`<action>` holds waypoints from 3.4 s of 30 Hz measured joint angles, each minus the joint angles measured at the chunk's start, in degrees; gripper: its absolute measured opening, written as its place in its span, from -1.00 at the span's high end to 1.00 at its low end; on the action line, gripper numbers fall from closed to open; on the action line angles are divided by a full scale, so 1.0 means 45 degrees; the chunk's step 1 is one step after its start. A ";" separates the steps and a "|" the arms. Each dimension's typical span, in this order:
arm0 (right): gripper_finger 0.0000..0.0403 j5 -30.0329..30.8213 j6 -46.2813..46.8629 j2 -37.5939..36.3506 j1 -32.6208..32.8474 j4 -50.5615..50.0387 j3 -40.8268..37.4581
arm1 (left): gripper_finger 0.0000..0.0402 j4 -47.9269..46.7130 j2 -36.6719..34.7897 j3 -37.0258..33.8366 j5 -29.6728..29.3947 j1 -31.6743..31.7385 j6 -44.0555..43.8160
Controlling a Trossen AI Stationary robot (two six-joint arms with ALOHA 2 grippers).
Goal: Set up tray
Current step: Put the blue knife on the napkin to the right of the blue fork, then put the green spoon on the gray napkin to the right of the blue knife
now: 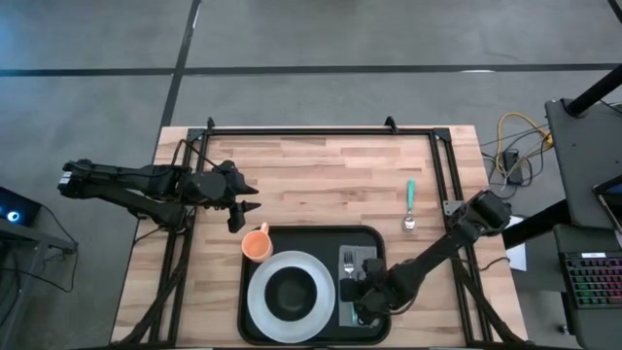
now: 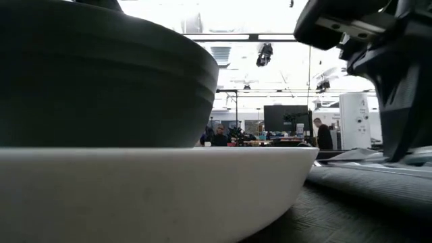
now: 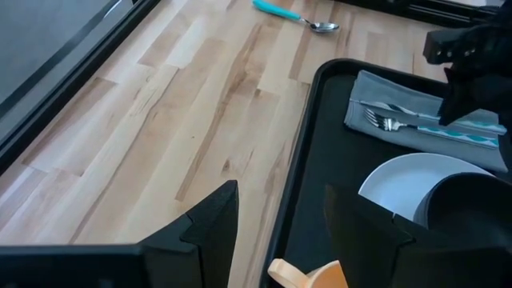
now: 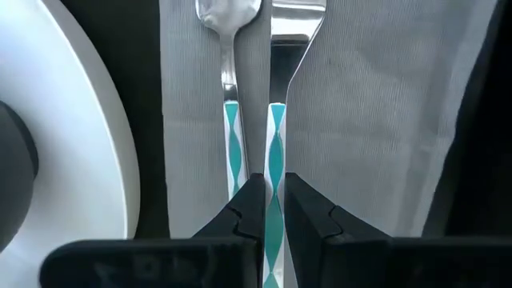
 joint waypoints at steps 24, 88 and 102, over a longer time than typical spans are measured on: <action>0.31 -0.0344 0.0490 -0.0608 -0.0195 -0.7188 0.2648 | 0.18 -0.0309 -0.0005 0.0000 0.0023 -0.0010 0.0019; 0.77 -0.1536 -0.9023 -0.7217 -1.4276 -0.1121 -0.8534 | 0.18 -0.0283 -0.0005 0.0000 -0.0720 0.0001 -0.1229; 0.16 -0.2393 -0.8956 -0.8162 -1.4256 0.1966 -0.8139 | 0.18 -0.0276 -0.0005 0.0000 -0.0715 0.0005 -0.1229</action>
